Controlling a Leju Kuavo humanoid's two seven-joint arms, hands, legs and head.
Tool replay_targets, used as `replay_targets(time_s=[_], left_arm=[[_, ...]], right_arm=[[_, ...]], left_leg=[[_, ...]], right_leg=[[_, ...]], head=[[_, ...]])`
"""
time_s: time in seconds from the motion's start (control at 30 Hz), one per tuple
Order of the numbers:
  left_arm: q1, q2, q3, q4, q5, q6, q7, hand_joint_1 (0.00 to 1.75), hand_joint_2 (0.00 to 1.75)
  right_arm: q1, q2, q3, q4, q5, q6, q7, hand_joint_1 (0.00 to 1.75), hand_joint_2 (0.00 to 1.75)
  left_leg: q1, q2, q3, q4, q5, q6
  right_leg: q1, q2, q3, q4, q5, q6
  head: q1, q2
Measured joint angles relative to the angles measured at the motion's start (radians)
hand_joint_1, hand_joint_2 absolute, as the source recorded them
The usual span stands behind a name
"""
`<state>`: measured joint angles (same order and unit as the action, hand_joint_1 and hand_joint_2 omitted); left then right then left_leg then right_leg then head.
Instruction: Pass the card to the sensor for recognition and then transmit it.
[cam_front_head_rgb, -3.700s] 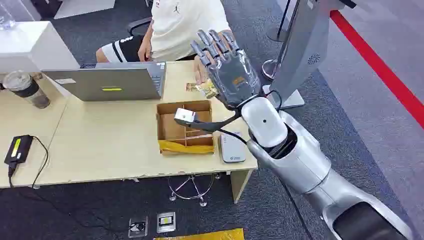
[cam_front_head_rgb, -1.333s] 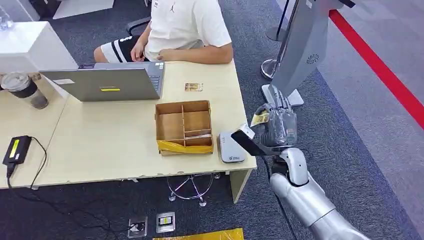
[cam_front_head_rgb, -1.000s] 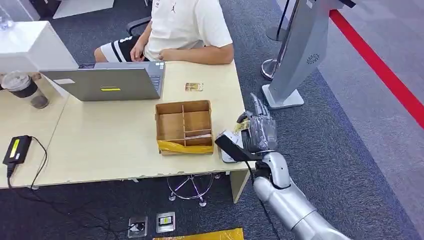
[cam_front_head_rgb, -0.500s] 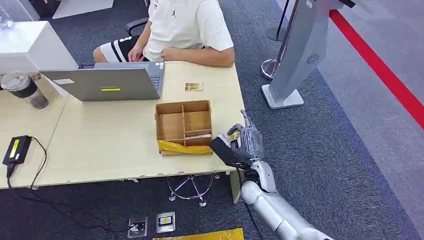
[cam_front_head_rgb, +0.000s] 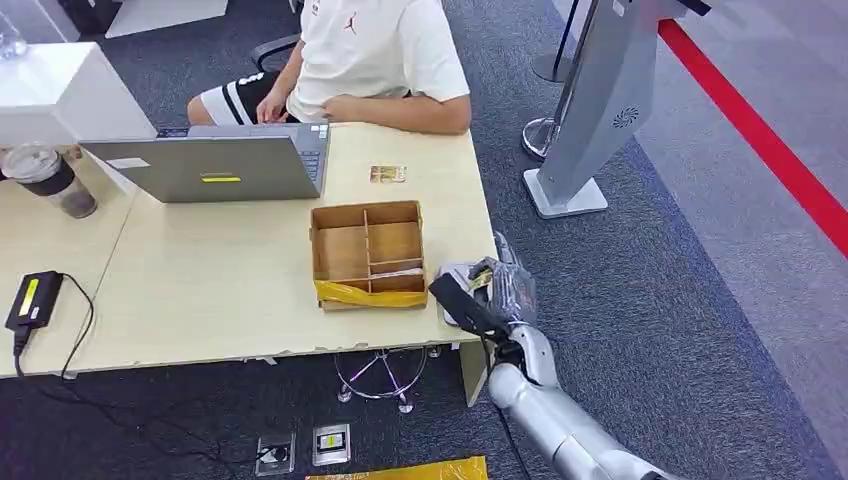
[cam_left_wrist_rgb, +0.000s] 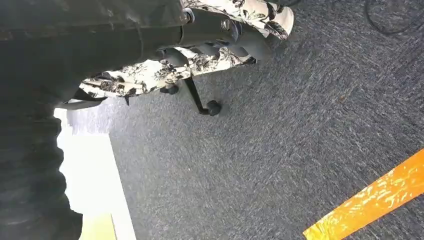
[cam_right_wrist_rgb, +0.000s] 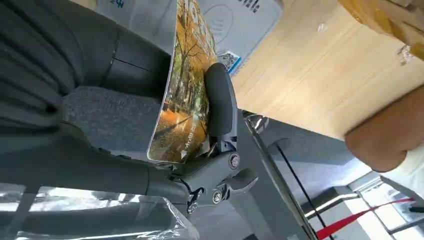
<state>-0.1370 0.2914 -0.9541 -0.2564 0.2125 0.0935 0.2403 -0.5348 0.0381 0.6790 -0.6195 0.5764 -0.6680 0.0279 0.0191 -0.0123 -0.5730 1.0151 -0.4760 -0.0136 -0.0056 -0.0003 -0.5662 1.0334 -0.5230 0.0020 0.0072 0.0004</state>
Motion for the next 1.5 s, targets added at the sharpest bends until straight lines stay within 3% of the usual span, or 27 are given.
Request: replay_targets(time_s=[0.83,1.0,1.2,1.37,1.5], left_arm=[[0.001,-0.004,0.018,0.000,0.005,0.003,0.000,0.00,1.75],[0.001,-0.008,0.024,0.000,0.000,0.005,0.000,0.00,1.75],[0.002,-0.008,0.025,0.000,-0.006,0.007,-0.001,0.00,1.75],[0.003,-0.008,0.025,0.000,-0.011,0.009,-0.002,0.00,1.75],[0.004,-0.008,0.025,0.000,-0.016,0.009,-0.002,0.00,1.75]], right_arm=[[-0.004,0.012,0.003,0.096,0.088,0.008,0.048,1.75,1.75],[-0.007,0.014,0.003,0.105,0.111,-0.020,0.059,1.75,1.75],[-0.006,0.012,-0.038,0.099,0.176,-0.031,0.042,1.75,1.75],[0.023,0.014,-0.133,0.031,0.296,-0.032,-0.050,1.75,1.75],[0.035,0.030,-0.256,-0.075,0.271,-0.033,-0.165,1.75,1.75]], left_leg=[[0.000,0.000,0.001,0.000,0.000,0.000],[0.000,0.000,0.001,0.000,0.000,0.000],[0.000,0.000,0.001,0.000,0.000,0.000],[0.000,0.000,0.001,0.000,0.000,0.000],[0.000,0.000,0.001,0.000,0.000,0.000]], right_leg=[[0.000,0.000,0.001,0.000,0.000,0.000],[0.000,0.000,0.001,0.000,0.000,0.000],[0.000,0.000,0.001,0.000,0.000,0.000],[0.000,0.000,0.001,0.000,0.000,0.000],[0.000,0.000,0.001,0.000,0.000,0.000]], head=[[0.000,0.000],[0.000,0.000],[0.000,0.000],[0.000,0.000],[0.000,0.000]])
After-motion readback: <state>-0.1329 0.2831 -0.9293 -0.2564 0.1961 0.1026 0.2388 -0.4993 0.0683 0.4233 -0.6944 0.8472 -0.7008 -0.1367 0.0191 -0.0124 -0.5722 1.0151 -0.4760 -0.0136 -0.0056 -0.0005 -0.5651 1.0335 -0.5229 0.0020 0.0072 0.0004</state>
